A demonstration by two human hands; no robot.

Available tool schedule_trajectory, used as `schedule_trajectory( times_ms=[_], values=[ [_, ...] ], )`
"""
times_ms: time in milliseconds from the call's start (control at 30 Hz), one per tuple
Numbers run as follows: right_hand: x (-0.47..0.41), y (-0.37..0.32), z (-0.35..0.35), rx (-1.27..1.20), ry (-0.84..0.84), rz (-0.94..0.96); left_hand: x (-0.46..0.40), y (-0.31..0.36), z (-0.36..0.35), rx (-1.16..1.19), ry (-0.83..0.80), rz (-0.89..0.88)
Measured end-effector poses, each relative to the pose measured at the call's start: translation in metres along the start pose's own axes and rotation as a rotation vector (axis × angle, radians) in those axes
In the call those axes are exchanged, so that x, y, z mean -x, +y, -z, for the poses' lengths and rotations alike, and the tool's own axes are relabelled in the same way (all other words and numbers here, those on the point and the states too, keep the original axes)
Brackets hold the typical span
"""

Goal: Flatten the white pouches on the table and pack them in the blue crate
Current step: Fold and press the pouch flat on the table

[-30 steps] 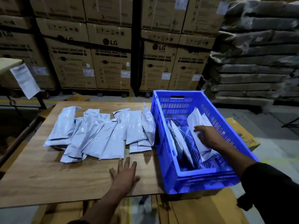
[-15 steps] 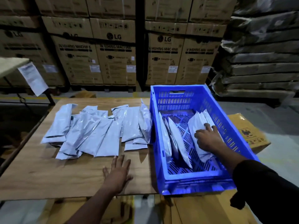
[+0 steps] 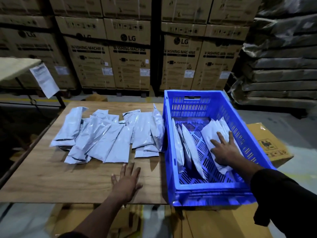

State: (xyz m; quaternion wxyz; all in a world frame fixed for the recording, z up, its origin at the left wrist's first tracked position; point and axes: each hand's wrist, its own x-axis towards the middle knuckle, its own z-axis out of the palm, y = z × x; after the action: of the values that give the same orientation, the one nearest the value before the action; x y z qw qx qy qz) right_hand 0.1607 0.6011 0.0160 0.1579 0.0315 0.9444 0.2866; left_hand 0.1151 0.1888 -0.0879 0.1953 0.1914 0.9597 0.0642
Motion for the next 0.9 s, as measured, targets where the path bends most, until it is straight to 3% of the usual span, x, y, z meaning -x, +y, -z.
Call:
schedule_trajectory(
  times_ms=[200, 367, 567, 700, 800, 900],
  values=[
    [-0.002, 0.000, 0.006, -0.149, -0.094, -0.016, 0.002, 0.000, -0.002, -0.008, 0.026, 0.001],
    [-0.001, -0.010, 0.030, -0.311, 0.115, -0.063, 0.007, 0.001, 0.001, -0.066, 0.054, -0.017],
    [-0.012, -0.014, 0.085, -0.440, 0.832, -0.126, 0.018, -0.018, 0.000, -0.111, 0.204, -0.090],
    [-0.024, -0.049, 0.158, -0.519, 1.138, -0.013, 0.024, -0.045, -0.002, -0.126, 0.326, -0.155],
    [-0.029, -0.096, 0.208, -0.566, 1.177, 0.134, 0.029, -0.062, 0.000, -0.120, 0.365, -0.132],
    [-0.035, -0.155, 0.232, -0.607, 1.020, 0.273, 0.034, -0.083, -0.004, -0.161, 0.335, -0.055]
  ],
)
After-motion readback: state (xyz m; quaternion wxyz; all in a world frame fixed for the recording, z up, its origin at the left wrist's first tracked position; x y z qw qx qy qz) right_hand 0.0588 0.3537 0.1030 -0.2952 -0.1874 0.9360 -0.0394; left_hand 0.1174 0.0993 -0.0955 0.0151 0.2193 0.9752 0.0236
